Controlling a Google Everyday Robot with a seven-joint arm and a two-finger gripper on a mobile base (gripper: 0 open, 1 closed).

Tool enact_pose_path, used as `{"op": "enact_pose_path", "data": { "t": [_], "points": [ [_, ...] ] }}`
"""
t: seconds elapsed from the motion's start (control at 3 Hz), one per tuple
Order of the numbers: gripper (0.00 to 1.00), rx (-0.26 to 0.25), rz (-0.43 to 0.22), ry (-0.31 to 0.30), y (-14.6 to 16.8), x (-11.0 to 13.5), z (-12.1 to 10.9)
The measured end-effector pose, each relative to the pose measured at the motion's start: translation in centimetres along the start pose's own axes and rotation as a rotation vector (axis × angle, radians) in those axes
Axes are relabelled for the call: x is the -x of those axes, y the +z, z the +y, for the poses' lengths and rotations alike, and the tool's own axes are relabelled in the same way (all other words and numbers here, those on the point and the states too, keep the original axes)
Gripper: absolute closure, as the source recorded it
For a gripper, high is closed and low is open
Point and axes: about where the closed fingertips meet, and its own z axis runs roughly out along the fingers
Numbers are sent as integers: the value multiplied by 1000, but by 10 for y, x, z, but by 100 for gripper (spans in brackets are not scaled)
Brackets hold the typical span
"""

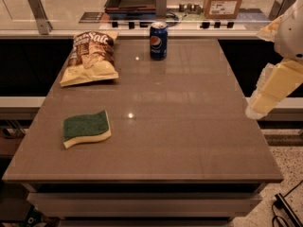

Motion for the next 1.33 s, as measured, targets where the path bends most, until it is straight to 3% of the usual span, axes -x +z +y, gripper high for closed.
{"op": "enact_pose_path", "data": {
  "t": [0.67,1.33],
  "points": [
    [0,-75,-196,197,40,44,-10],
    [0,-204,-334,372,76,74,-46]
  ]
}}
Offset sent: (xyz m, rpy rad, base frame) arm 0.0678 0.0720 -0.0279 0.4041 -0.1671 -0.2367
